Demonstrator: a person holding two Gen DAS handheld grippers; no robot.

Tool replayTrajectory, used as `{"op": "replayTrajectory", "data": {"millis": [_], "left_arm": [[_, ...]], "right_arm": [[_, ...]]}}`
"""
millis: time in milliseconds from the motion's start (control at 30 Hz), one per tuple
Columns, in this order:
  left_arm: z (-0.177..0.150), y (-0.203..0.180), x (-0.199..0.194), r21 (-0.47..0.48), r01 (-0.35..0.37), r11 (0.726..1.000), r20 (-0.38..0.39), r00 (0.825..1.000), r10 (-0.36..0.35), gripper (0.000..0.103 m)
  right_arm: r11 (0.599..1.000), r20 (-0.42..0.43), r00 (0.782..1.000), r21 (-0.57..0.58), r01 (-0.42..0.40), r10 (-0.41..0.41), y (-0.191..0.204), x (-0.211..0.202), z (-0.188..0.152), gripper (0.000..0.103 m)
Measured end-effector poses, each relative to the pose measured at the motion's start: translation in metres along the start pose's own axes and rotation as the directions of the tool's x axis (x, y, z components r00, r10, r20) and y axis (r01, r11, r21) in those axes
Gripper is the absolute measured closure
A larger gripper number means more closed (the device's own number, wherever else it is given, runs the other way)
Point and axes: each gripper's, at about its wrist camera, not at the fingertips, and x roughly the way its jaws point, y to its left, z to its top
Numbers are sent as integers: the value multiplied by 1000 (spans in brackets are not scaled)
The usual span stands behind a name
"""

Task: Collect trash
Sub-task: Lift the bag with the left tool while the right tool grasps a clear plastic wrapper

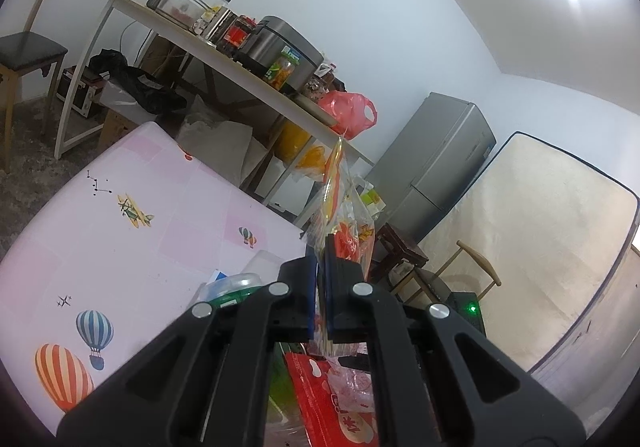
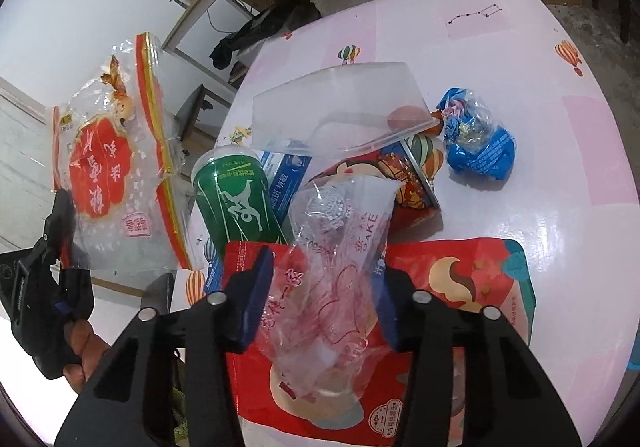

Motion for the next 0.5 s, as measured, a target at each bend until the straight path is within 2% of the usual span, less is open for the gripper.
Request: {"op": "replayTrajectory", "data": {"millis": [67, 133, 200, 233, 500], "left_arm": [[1, -1, -1, 2, 0, 1000, 2, 1000, 0, 101], [3, -3, -3, 6, 0, 1000, 6, 1000, 0, 101], [6, -8, -5, 15, 0, 1000, 10, 1000, 0, 101], [6, -10, -5, 21, 0, 1000, 12, 1000, 0, 101], [12, -25, -6, 48, -8, 999, 22, 1000, 7, 101]], "right_arm": [[1000, 18, 1000, -9, 5, -5, 0, -6, -3, 64], [1000, 32, 999, -12, 5, -5, 0, -11, -4, 81], [1000, 33, 999, -10, -11, 11, -1, -13, -3, 85], [1000, 32, 999, -12, -16, 16, -2, -15, -4, 92], [998, 48, 997, -13, -53, 54, -7, -27, -8, 97]]}}
